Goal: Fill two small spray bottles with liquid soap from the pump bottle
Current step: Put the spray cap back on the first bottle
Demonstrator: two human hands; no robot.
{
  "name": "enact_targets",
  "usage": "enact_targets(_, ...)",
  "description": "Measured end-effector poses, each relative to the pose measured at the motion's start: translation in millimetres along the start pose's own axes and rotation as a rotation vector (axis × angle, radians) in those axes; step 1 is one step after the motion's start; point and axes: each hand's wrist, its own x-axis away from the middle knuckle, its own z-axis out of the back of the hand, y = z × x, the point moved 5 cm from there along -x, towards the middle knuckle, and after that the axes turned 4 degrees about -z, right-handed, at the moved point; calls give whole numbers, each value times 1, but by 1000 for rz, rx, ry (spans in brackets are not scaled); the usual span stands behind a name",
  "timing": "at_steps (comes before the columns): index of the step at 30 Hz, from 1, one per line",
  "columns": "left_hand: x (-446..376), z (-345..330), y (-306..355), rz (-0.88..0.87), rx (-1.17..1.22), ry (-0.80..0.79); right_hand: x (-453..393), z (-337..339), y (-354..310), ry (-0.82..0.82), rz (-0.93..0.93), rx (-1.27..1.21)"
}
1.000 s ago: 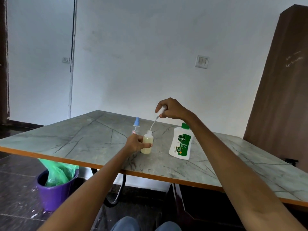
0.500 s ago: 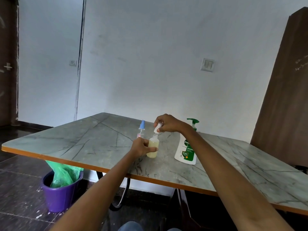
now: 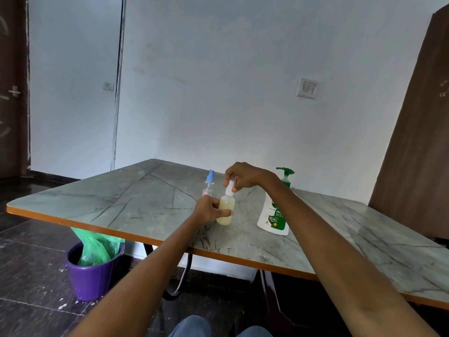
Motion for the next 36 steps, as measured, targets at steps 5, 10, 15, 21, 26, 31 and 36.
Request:
enact_targets(5,0,1,0,-8,-15,14,-2,-3,3,12,-22,-62)
enact_targets(10,2,0,2,-11,-15,15,0,-4,6,48,-85,-157)
enact_targets(15,1,-1,0,1,-7,12,-6,-10,13,117,-168,-148)
enact_targets(21,1,-1,0,18,-1,10,-6,-16,17,248,-258,-70)
enact_targets(26,1,-1,-2,13,0,12,9,1,15,189,-142,-305)
enact_targets(31,1,-1,-1,23,-2,1,16,5,8,135,-46,-313)
enact_targets(36,2,-1,-1,11,-10,11,8,4,9,221,-98,-230)
